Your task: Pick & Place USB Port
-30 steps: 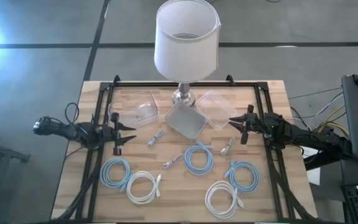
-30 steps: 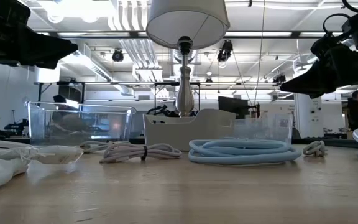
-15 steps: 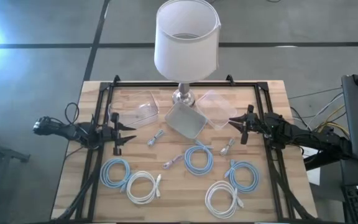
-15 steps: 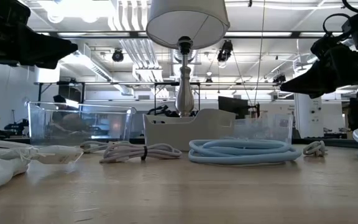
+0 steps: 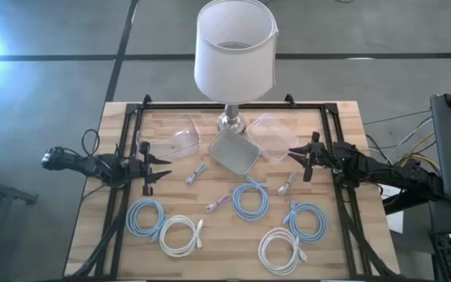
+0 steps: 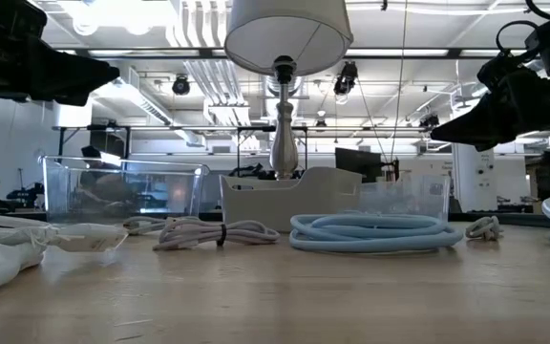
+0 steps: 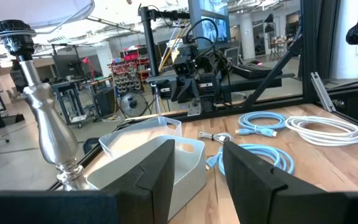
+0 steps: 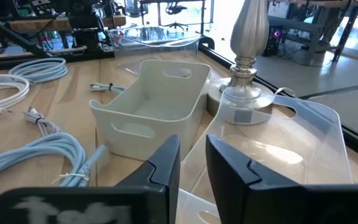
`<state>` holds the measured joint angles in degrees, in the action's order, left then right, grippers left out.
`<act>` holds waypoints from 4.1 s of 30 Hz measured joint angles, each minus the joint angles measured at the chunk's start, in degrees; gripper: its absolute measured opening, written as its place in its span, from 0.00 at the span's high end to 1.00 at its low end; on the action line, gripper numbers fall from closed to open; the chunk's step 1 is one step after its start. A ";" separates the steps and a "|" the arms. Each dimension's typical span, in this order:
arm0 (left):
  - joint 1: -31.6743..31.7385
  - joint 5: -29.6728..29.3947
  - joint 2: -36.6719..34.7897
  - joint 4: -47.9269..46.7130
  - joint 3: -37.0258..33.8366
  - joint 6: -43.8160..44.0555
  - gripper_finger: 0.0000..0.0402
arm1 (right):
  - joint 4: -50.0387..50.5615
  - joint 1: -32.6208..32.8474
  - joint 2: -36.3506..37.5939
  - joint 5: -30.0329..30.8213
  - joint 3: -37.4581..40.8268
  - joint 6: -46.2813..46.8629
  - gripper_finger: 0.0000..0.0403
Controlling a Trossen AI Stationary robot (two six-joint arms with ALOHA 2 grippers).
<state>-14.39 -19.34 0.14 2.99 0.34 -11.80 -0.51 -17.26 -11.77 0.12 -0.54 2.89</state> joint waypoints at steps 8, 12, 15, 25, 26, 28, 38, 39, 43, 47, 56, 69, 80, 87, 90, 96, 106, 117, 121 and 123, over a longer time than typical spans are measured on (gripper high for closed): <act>0.02 -0.01 0.00 0.01 0.00 0.01 0.65 | 0.00 -0.01 -0.02 -0.01 -0.01 -0.03 0.81; 0.02 -0.01 0.00 -0.01 0.00 -0.01 0.65 | 0.00 0.00 -0.01 0.00 0.00 -0.06 0.80; 0.01 0.00 0.00 0.00 0.00 0.00 0.65 | 0.00 -0.01 -0.01 0.00 0.00 -0.04 0.79; 0.01 0.00 0.00 0.00 0.00 0.01 0.65 | 0.00 0.00 -0.02 -0.02 0.00 -0.06 0.81; 0.01 -0.01 0.00 0.00 0.00 0.01 0.65 | 0.00 0.00 -0.01 -0.01 -0.01 -0.05 0.82; 0.02 -0.01 0.00 0.01 0.00 -0.01 0.65 | 0.00 0.00 0.00 0.00 -0.02 -0.01 0.83; 0.01 0.01 0.00 0.00 0.00 0.01 0.65 | 0.00 0.00 -0.01 0.00 -0.01 -0.06 0.80; 0.01 -0.01 0.00 0.00 0.00 0.00 0.65 | 0.00 0.00 -0.02 -0.01 0.00 -0.05 0.80; 0.01 0.01 0.00 0.01 0.00 0.00 0.65 | 0.00 0.00 0.00 0.00 -0.02 -0.06 0.79; 0.01 -0.01 0.00 0.01 0.00 0.00 0.65 | 0.00 0.00 -0.02 0.00 0.00 -0.06 0.79; 0.00 -0.01 0.00 0.01 0.00 0.01 0.65 | 0.00 0.00 -0.02 -0.01 -0.01 -0.06 0.83; 0.02 -0.01 0.00 0.01 0.00 -0.01 0.65 | 0.00 0.00 -0.02 -0.02 0.00 0.02 0.79; 0.00 -0.02 0.00 0.62 0.00 -0.01 0.65 | -0.07 0.00 -0.02 -0.02 -0.02 0.02 0.82; 0.02 -0.01 0.11 2.94 0.00 0.01 0.65 | -0.39 0.00 -0.01 -0.03 0.00 0.67 0.83; 0.02 -0.05 0.11 3.69 0.00 0.99 0.65 | -1.59 0.14 -0.05 -1.32 0.00 13.42 0.82; 0.02 -0.29 0.34 5.82 0.23 2.37 0.65 | -8.57 0.11 0.01 0.56 -0.04 14.33 0.79; 0.02 -5.21 5.50 4.42 3.05 8.08 0.56 | -26.74 0.11 -1.02 5.90 -0.04 -2.75 0.77; 0.01 -5.21 20.90 -20.71 22.60 12.53 0.47 | -41.45 0.07 -5.87 6.06 -0.04 -19.28 0.70; -0.02 -2.73 28.08 -35.44 31.67 20.77 0.48 | -46.63 -0.06 -7.69 6.06 -0.05 -19.21 0.70; -0.02 -0.45 31.94 -42.73 35.52 23.89 0.49 | -46.35 -0.06 -8.43 6.05 -0.86 -18.81 0.67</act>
<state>-14.41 -19.80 32.09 -39.74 35.86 12.09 -46.86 -17.32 -20.20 6.17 -1.39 -15.92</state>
